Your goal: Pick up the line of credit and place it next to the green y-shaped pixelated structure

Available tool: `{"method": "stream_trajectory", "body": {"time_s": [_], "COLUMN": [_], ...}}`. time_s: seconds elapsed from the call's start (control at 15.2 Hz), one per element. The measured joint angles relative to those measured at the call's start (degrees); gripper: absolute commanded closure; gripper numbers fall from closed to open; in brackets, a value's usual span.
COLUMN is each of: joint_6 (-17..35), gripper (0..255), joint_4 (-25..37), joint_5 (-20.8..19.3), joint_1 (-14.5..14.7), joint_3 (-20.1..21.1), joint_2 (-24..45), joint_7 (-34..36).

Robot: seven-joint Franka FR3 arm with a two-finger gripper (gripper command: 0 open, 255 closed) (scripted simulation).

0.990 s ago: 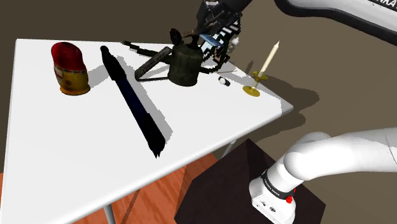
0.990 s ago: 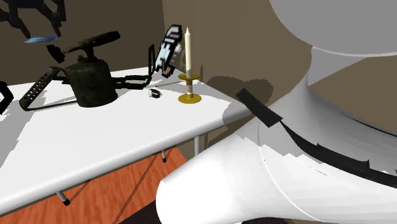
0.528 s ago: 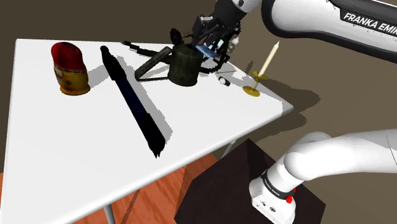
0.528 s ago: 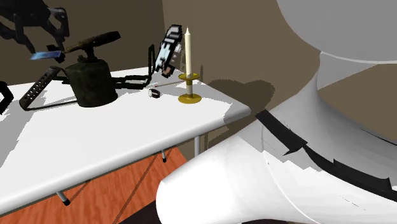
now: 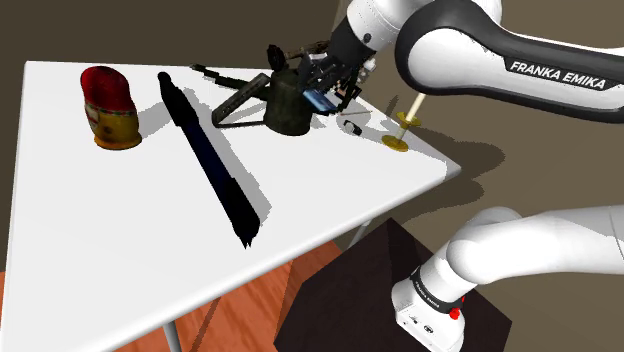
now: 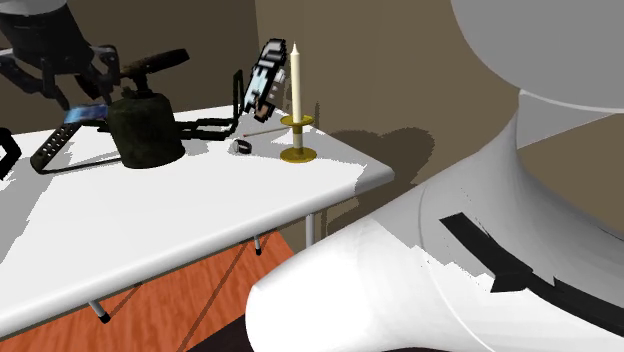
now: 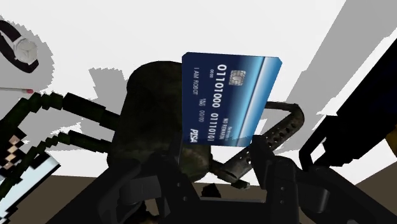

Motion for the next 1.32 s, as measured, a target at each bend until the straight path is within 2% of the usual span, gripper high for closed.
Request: {"method": "stream_trajectory", "body": {"time_s": [1.32], "joint_6": [15.0], "gripper": [255], "joint_4": [-14.7], "joint_5": [0.2], "joint_1": [0.2], "joint_3": [3.5], "joint_2": [0.4], "joint_7": [3.2]}}
